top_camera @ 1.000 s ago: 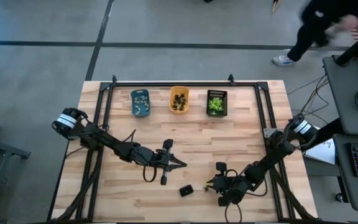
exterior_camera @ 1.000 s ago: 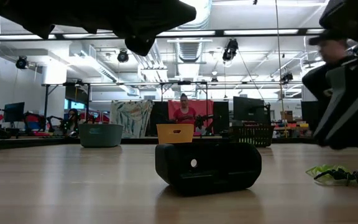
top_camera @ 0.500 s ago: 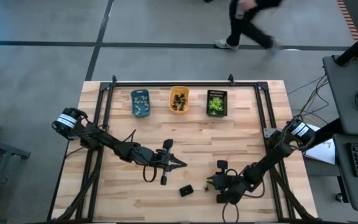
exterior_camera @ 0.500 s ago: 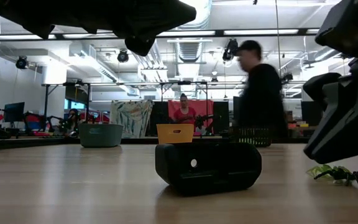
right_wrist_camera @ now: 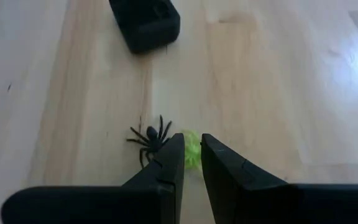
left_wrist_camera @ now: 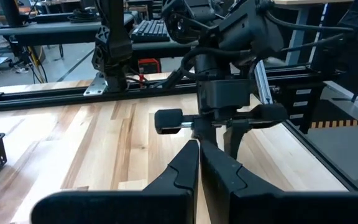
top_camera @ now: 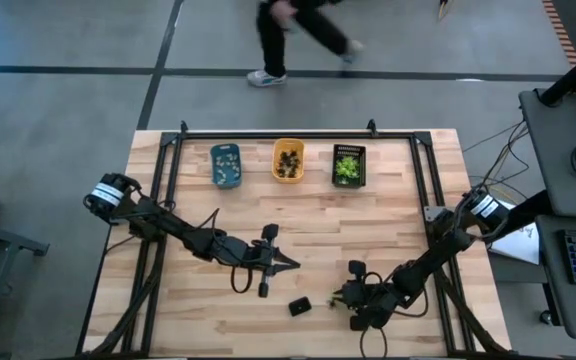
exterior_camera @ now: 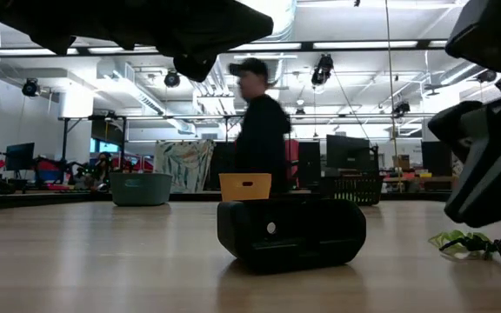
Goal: Sort Halloween decoration
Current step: Put the green spider toy into the black bin
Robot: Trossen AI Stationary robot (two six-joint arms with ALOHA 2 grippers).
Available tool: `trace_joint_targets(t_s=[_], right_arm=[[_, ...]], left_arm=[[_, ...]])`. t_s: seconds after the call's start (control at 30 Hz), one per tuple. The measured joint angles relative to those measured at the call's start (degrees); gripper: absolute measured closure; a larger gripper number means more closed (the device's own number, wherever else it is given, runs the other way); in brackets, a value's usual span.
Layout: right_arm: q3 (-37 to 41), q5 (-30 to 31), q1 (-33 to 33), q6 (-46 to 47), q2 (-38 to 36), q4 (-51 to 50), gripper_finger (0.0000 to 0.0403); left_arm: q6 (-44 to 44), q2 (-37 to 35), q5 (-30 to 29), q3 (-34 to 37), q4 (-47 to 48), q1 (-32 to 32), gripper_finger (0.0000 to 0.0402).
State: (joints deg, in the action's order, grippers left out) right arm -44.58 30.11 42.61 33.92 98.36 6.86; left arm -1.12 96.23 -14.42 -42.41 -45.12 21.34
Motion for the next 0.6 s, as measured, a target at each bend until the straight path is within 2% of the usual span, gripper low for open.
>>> trace_joint_targets(t_s=[0.33, 0.6], right_arm=[[-0.10, 0.99, -0.97, 1.44, 2.35, -0.30, 0.0355], [0.07, 14.34, -2.41, 2.81, 1.47, -2.35, 0.0355]], left_arm=[[-0.47, -0.04, -0.02, 0.00, -0.11, 0.00, 0.0402], [-0.88, -0.07, -0.02, 0.00, -0.15, 0.00, 0.0402]])
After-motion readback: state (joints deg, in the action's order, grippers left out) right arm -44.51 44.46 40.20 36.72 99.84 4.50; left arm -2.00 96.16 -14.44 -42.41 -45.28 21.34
